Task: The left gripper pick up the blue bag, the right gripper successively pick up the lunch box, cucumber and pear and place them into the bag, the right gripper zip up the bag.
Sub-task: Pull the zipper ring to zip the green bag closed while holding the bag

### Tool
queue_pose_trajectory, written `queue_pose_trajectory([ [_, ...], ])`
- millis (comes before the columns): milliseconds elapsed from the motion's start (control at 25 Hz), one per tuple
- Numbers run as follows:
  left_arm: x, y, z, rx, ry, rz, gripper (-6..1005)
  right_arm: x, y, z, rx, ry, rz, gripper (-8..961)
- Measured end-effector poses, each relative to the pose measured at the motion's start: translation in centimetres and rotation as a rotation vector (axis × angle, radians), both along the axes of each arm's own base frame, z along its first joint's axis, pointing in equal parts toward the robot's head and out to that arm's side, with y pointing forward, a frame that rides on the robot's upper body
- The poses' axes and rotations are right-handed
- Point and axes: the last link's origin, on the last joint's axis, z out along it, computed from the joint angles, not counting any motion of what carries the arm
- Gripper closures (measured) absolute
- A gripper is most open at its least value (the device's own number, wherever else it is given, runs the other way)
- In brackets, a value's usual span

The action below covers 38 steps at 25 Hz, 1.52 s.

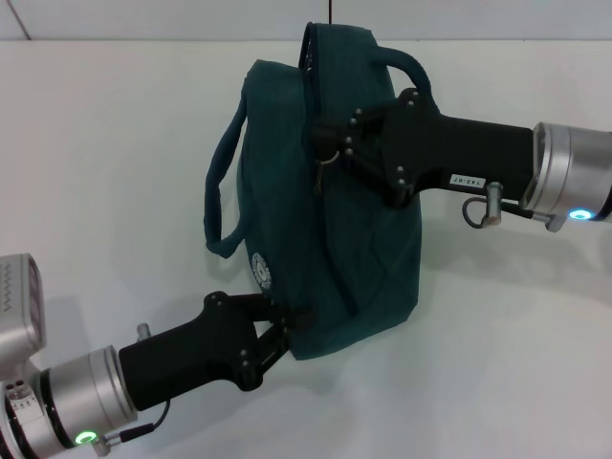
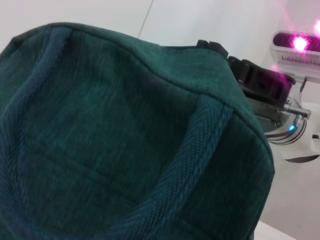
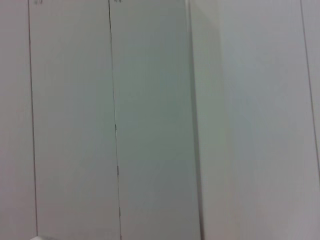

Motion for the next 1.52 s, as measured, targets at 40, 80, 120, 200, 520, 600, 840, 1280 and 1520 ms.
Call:
queue_pose_trajectory([
  [40, -0.1, -0.1, 0.0, -0.003, 0.003, -0.002, 856, 0.0, 0.0, 0.0, 0.001, 0.004, -0.003, 935],
  [80, -0.1, -0.2, 0.0, -0.009, 0.008, -0.009, 865, 0.0, 0.1, 0.1, 0.004, 0.009, -0.007, 935],
  [120, -0.1, -0.2, -0.1, -0.012, 0.010, -0.012, 873, 0.0, 0.1, 0.2, 0.010, 0.019, -0.016, 935],
  [200, -0.2, -0.4, -0.1, -0.024, 0.020, -0.022, 891, 0.1, 0.2, 0.4, 0.020, 0.037, -0.030, 935],
  [520, -1.2, -1.0, 1.6, 0.011, 0.034, -0.047, 877, 0.6, -0.8, 0.5, -0.002, 0.062, -0.016, 936],
  [600, -1.5, -1.2, 2.6, 0.046, 0.027, -0.056, 865, 1.0, -1.3, 0.5, -0.012, 0.060, -0.019, 936],
  [840, -1.9, -0.7, 4.3, 0.066, 0.029, -0.068, 829, 1.7, -2.1, 0.0, -0.033, 0.051, -0.028, 936],
  [1280, -0.9, 0.8, 5.5, 0.047, -0.063, -0.032, 763, 1.5, -2.0, -0.2, -0.028, 0.041, -0.012, 936],
  [1520, 0.1, 1.8, 5.8, -0.002, -0.110, -0.009, 632, 1.4, -2.1, -0.2, -0.023, 0.040, 0.000, 936],
])
